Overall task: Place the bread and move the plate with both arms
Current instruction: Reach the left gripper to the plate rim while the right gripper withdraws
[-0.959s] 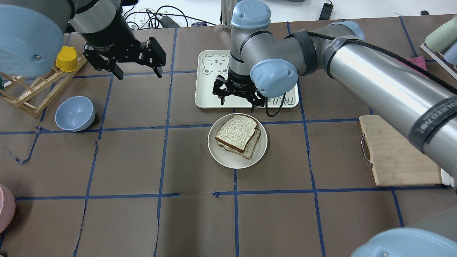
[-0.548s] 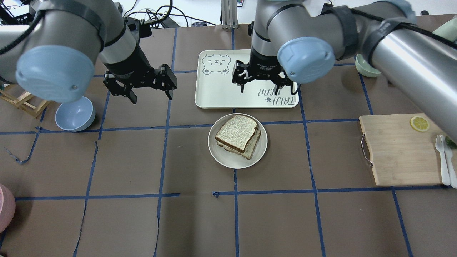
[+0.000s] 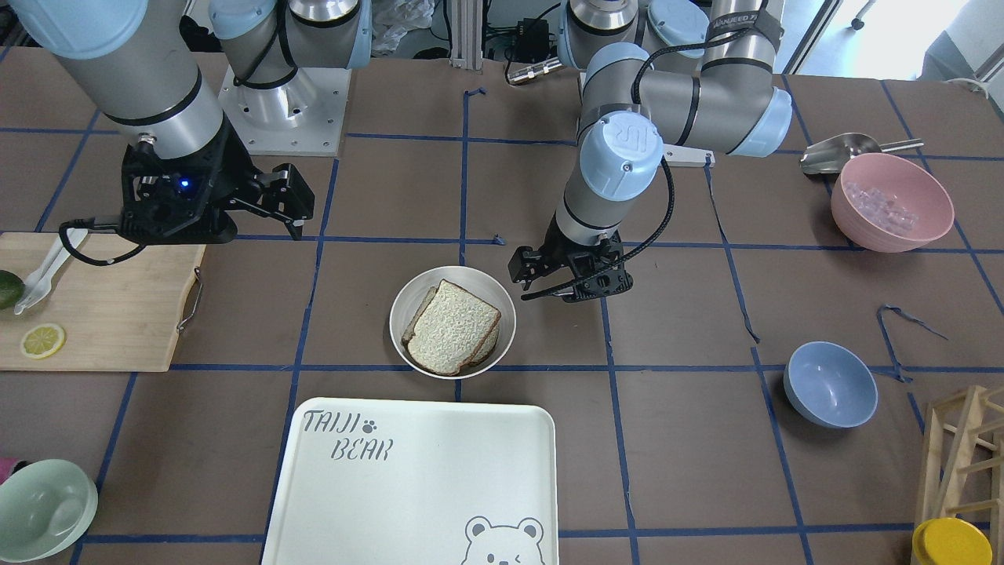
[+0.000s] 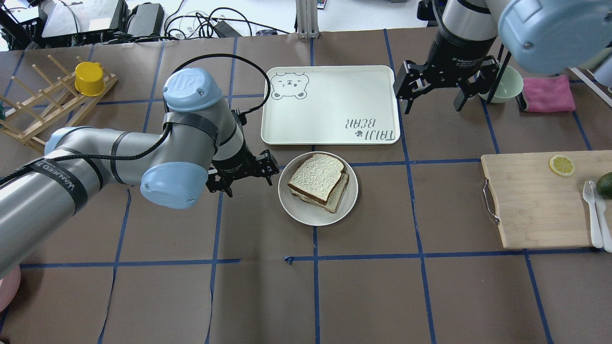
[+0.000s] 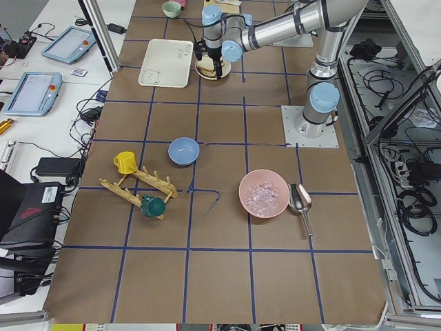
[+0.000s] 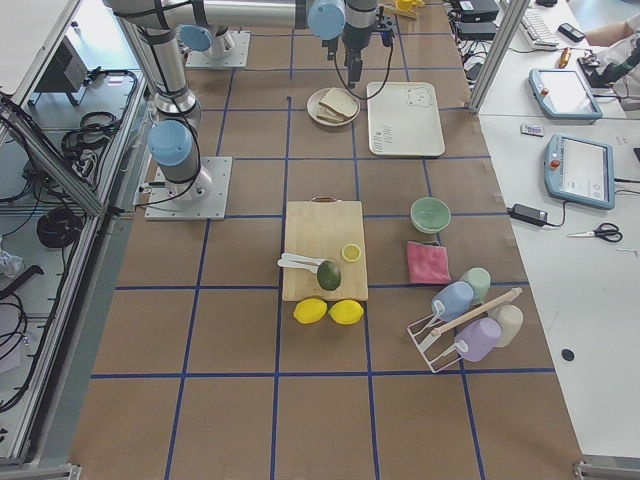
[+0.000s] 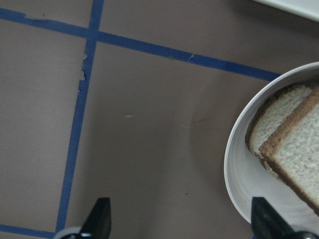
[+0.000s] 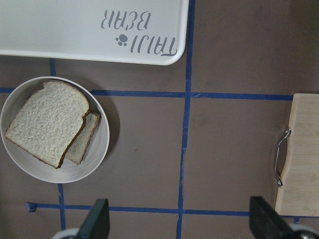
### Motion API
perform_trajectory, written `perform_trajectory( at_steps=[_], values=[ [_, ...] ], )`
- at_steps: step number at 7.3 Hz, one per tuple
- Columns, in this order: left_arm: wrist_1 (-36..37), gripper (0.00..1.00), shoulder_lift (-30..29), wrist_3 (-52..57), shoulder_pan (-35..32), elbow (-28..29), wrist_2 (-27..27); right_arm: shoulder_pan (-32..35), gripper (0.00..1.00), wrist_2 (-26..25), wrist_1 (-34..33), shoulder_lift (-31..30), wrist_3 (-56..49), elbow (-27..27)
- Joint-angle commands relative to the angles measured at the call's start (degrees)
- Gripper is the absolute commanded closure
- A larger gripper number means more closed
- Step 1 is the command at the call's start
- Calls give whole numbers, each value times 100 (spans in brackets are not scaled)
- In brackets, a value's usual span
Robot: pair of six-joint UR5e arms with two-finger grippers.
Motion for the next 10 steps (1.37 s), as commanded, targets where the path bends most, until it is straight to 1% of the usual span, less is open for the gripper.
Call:
perform_trajectory(
  at_steps=[1,4,5,6,8,9,10],
  values=[
    [534,0,-408,-557,-290,-215,-3,-78,0,-104,56,-216,-14,5],
    [702,2,-655,-586,-326,-215,-12,-87,0,-104,74,-253,-23,5],
    [894,6,-734,-621,-335,-215,-21,-96,0,-104,74,-253,-23,5],
    [974,22,-769,-656,-361,-207,-12,-96,0,-104,74,-253,-23,5],
    [1001,70,-787,-648,-362,-198,-12,-87,0,-95,74,-279,-23,5],
    [1001,87,-805,-648,-362,-189,-12,-87,0,-95,74,-279,-23,5],
    [1036,100,-805,-656,-362,-189,-12,-87,0,-87,74,-279,-14,14]
  ],
)
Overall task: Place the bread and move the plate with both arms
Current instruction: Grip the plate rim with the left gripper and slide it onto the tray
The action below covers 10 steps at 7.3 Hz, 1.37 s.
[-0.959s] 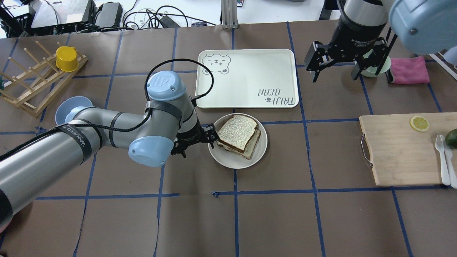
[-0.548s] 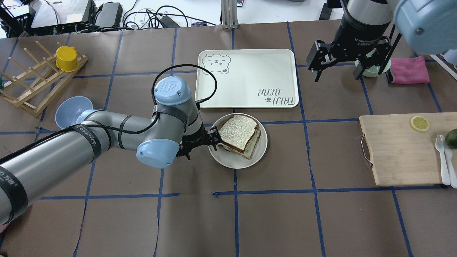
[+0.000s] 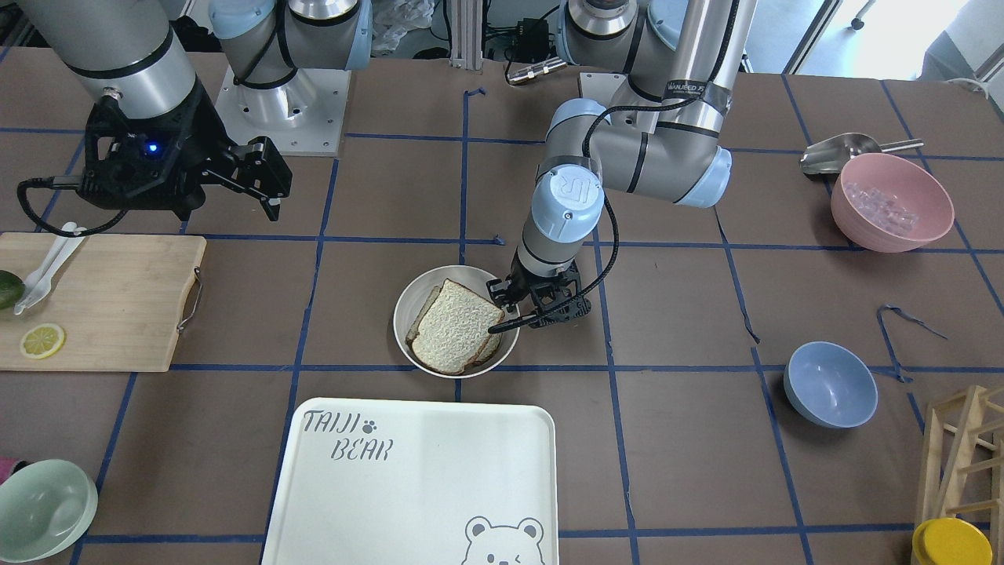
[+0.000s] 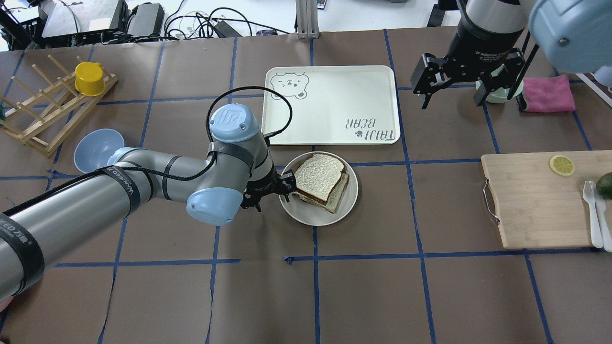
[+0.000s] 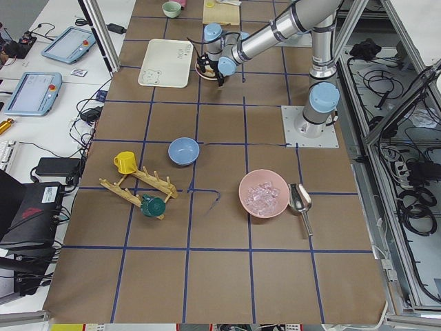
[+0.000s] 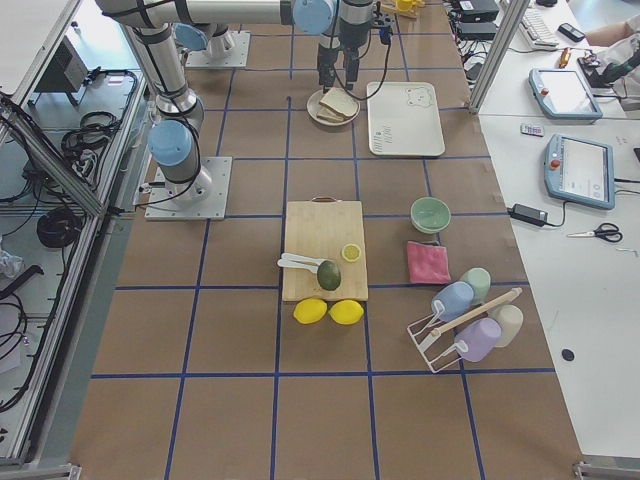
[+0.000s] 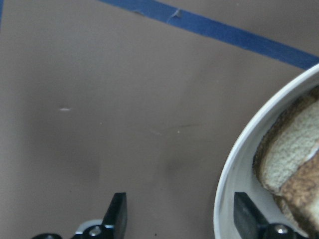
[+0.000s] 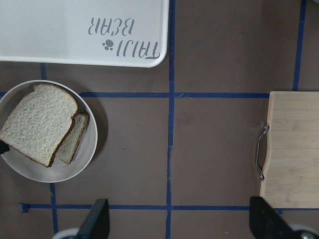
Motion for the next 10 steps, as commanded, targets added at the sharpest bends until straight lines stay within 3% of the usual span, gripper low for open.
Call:
perform_trajectory(
  at_steps=[1,5,8,10],
  values=[
    [48,100,-9,-6,0,4,0,18,0,8,0,-11,7,6],
    [171,100,201,169,61,48,-43,-8,0,-10,165,-37,7,6],
    [540,100,430,590,227,39,-752,-8,0,-402,193,-46,-10,-2],
    [532,100,492,1064,683,101,-1290,18,0,-379,193,-55,7,6]
  ],
)
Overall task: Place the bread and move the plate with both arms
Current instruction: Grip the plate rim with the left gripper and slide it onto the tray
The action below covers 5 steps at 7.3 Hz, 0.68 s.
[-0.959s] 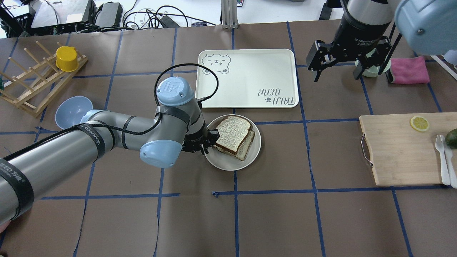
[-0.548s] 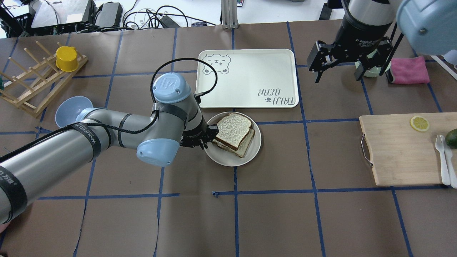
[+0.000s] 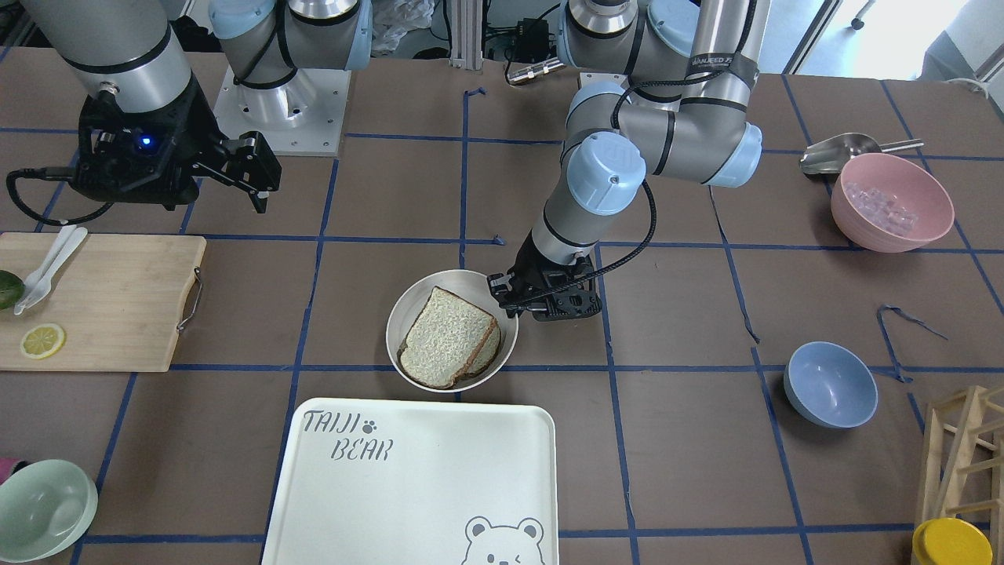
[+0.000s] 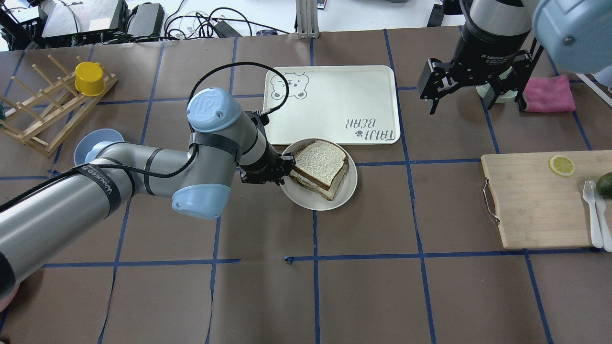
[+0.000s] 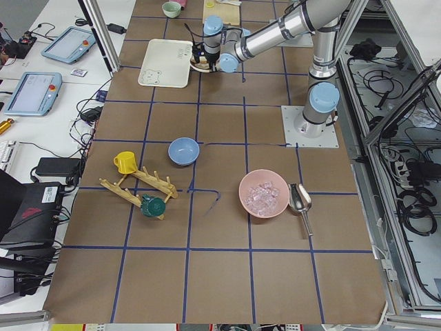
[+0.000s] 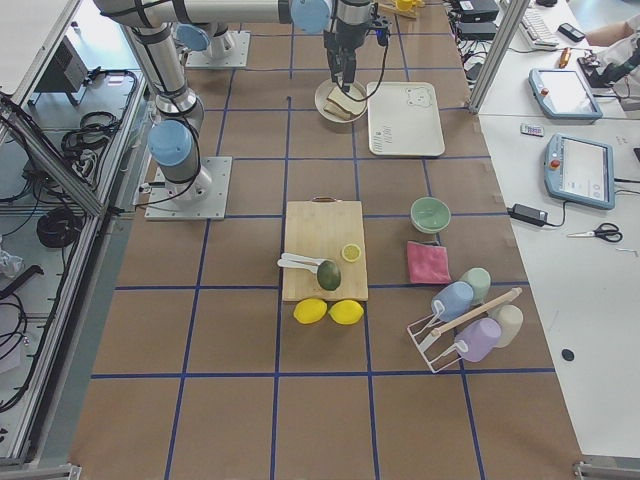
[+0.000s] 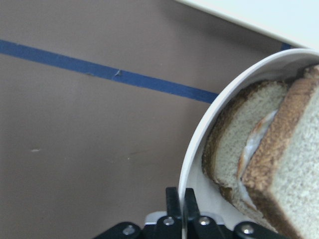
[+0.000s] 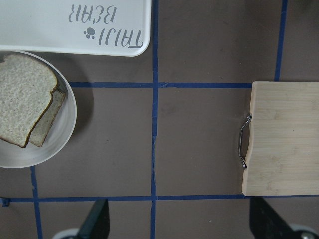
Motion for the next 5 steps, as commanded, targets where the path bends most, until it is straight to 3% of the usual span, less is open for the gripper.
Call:
perform_trajectory(
  at_steps=[1,3,5],
  values=[
    [3,100,-113,557,391,200,-504,16,0,21,2,-40,9,2],
    [-128,100,-516,744,419,953,-514,25,0,30,141,-110,1,54],
    [-164,100,-1437,823,419,1981,-514,16,0,39,142,-128,-8,99]
  ],
)
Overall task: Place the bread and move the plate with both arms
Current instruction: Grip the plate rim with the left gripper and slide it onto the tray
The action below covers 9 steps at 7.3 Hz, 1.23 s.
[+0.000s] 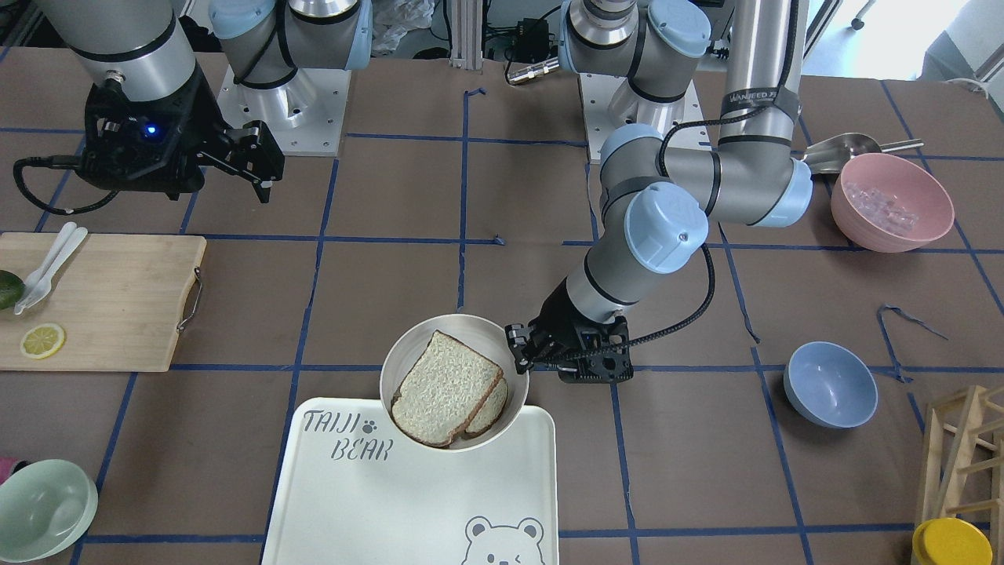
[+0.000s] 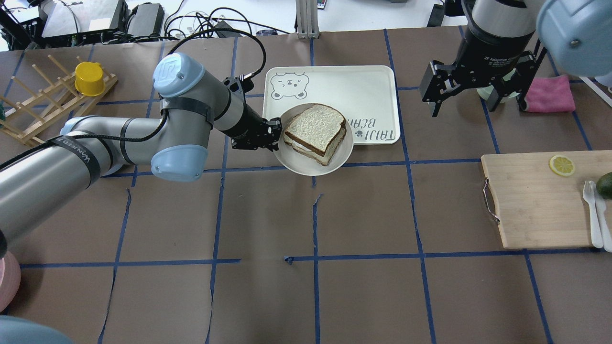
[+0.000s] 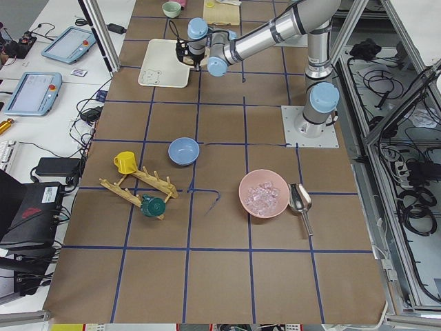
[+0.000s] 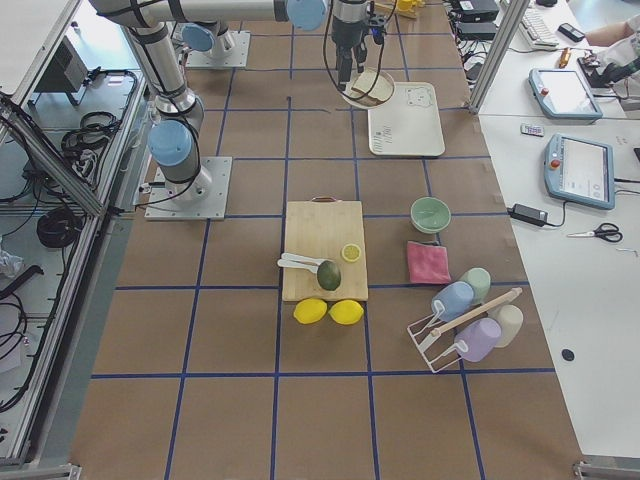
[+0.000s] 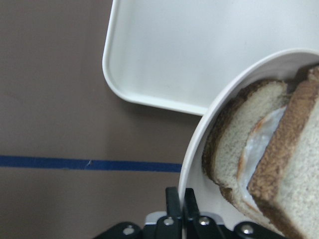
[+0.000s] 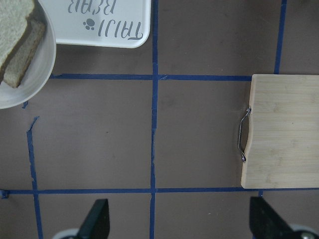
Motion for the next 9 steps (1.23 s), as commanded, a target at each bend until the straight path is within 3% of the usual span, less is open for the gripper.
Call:
perform_trajectory(
  at_steps=[1,4,7,9],
  values=[
    [-24,100,-934,8,5,1006,-4,5,0,29,15,-23,0,25],
    [28,100,-1464,-27,5,1466,5,5,0,64,24,-76,-9,25],
    [99,100,-1685,-10,5,1537,5,-4,0,47,15,-67,0,25],
    [99,5,-1607,-19,5,1537,40,-4,0,56,24,-67,0,25]
  ],
)
